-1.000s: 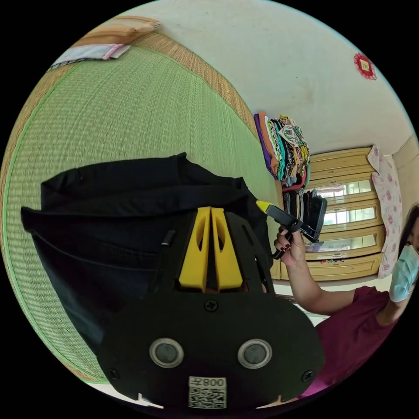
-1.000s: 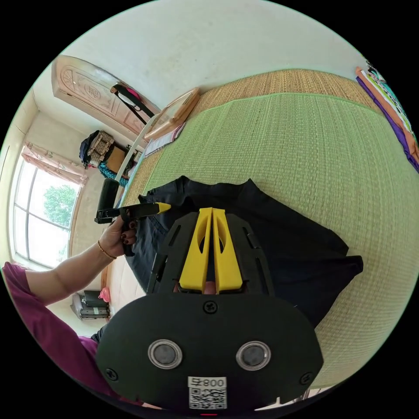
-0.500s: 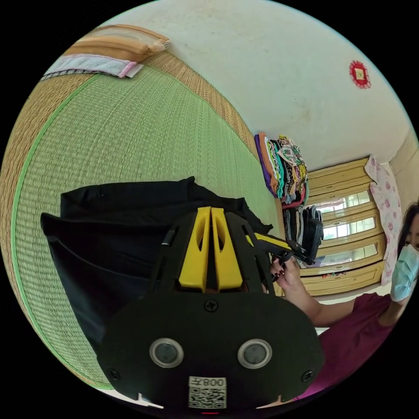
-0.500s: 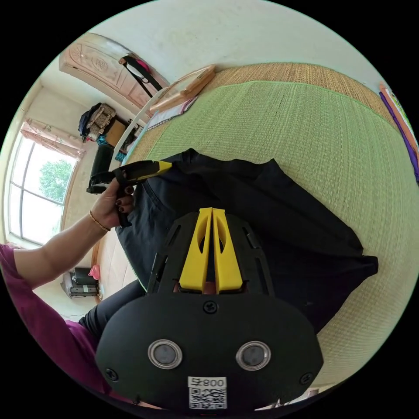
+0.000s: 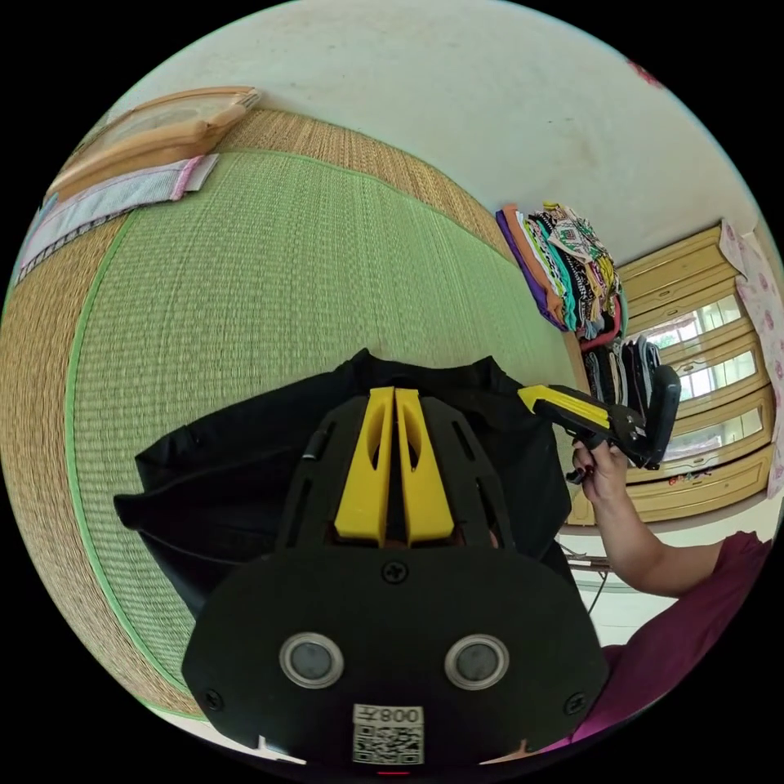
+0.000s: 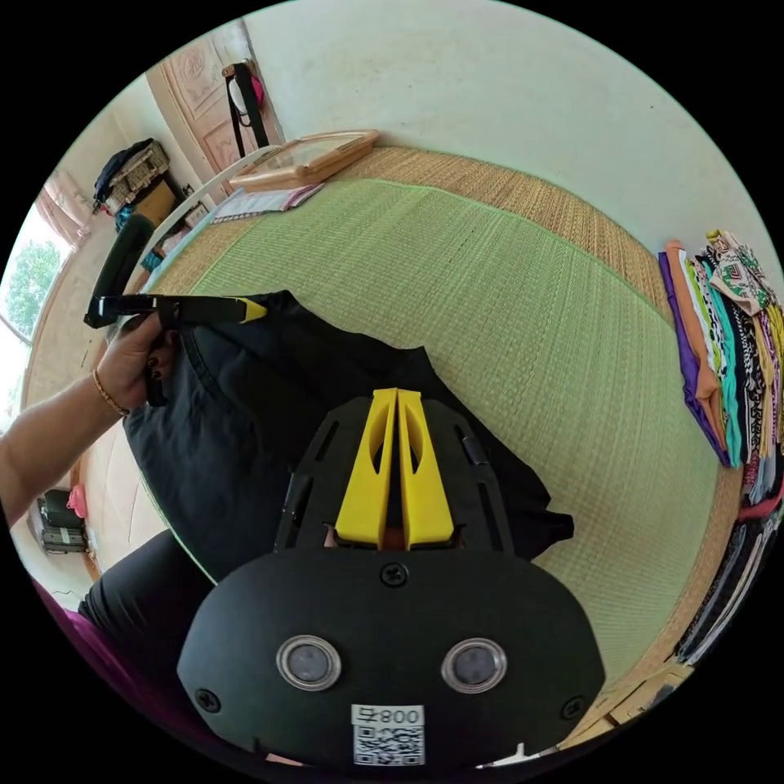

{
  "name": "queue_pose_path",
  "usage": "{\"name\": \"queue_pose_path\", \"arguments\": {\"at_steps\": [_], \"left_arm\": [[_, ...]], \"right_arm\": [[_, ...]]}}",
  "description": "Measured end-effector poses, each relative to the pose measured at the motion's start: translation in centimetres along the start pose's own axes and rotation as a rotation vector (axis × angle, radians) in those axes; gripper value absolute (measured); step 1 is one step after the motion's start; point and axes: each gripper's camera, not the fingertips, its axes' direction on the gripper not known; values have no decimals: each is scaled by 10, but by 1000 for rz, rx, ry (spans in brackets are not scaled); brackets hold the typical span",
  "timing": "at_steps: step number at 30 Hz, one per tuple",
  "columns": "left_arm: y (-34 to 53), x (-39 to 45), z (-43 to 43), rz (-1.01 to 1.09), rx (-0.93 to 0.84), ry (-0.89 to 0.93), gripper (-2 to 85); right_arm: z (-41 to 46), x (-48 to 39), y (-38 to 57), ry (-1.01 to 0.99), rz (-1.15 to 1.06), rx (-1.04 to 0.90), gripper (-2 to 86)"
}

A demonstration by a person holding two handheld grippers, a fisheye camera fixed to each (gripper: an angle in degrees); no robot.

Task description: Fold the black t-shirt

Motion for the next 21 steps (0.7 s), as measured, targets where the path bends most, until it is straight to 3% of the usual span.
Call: {"name": "queue_pose_path", "arguments": {"at_steps": [4,8,15,21], "left_arm": [[-9,1,2,9,-13,-19,1],[-9,-2,3,-6,-18,-23,1],[-15,-10,-11,-1,-14,-78,1],[-8,-26,-43,-23,20,-55,5]], "right_arm": [[2,-21,8,-142,-69,-14,1],[28,-31,17,-2,-98,-124,1],[18,7,0,193,-97,-116,1],[-5,52,-4,201,-35,-65,2]]}}
